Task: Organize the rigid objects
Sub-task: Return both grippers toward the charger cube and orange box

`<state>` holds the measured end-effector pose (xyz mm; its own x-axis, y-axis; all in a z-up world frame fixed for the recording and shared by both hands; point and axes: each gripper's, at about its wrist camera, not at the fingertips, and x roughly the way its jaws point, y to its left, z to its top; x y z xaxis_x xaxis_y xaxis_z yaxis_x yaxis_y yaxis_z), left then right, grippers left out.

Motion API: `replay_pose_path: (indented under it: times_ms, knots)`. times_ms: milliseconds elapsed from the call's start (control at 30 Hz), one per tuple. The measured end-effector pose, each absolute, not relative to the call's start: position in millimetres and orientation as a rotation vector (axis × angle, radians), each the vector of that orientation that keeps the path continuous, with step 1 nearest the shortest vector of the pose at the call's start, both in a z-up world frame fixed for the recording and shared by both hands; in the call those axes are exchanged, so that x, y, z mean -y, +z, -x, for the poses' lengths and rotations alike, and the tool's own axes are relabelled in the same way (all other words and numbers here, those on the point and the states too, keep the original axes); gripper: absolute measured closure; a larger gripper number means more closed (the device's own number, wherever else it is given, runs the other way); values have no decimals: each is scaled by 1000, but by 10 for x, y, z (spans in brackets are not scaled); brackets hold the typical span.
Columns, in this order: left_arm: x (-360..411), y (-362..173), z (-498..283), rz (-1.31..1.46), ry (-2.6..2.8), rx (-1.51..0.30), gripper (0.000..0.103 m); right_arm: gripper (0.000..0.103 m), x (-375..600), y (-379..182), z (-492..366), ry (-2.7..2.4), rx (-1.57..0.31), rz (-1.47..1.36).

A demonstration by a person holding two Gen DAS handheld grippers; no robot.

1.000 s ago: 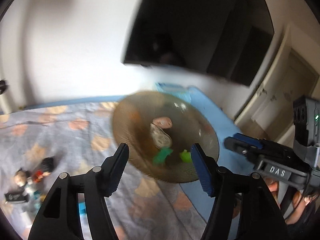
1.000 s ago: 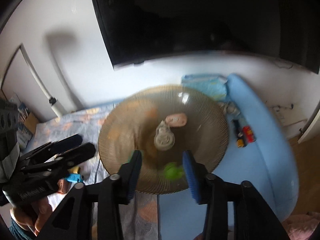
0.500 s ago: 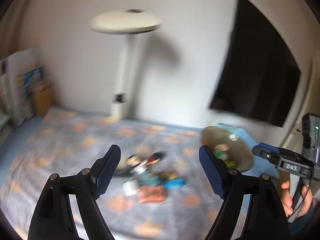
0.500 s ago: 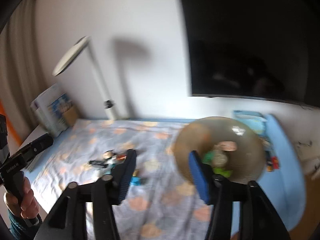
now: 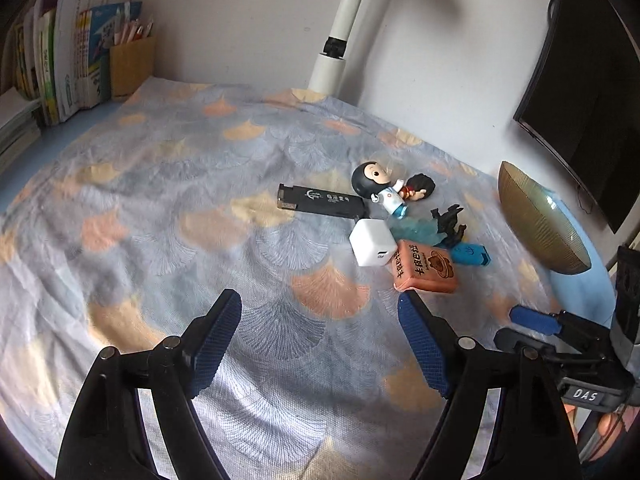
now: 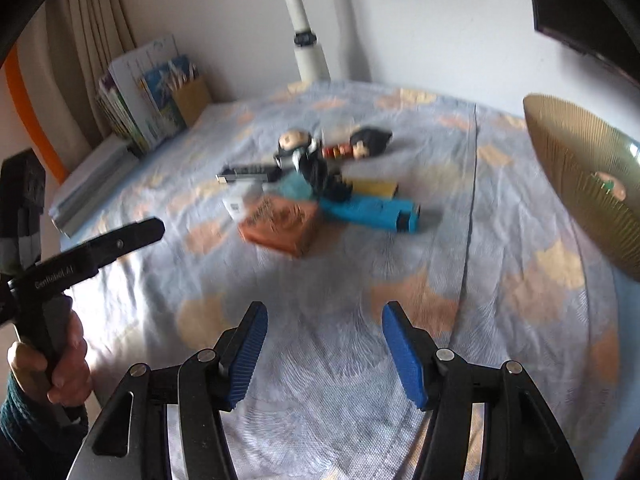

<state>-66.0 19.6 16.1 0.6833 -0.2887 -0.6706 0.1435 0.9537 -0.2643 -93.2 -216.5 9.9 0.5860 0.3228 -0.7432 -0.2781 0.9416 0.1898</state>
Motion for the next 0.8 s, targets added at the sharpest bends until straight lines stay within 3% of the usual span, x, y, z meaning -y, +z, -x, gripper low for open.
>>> replay_pose_path:
  times_ms: [300, 500, 633, 800]
  knots:
    - [-71, 347, 492, 134, -314, -861, 25, 45, 2177, 202, 895, 409, -909, -69]
    - [97, 392, 179, 173, -414, -922, 25, 41, 1786, 358, 707, 509, -1023, 147]
    - [287, 269, -2, 139, -435, -957, 47, 42, 1665, 243, 520, 546, -1007, 203]
    - [351, 130, -187, 167, -447, -996, 56, 42, 1662, 124, 330, 582, -999, 183]
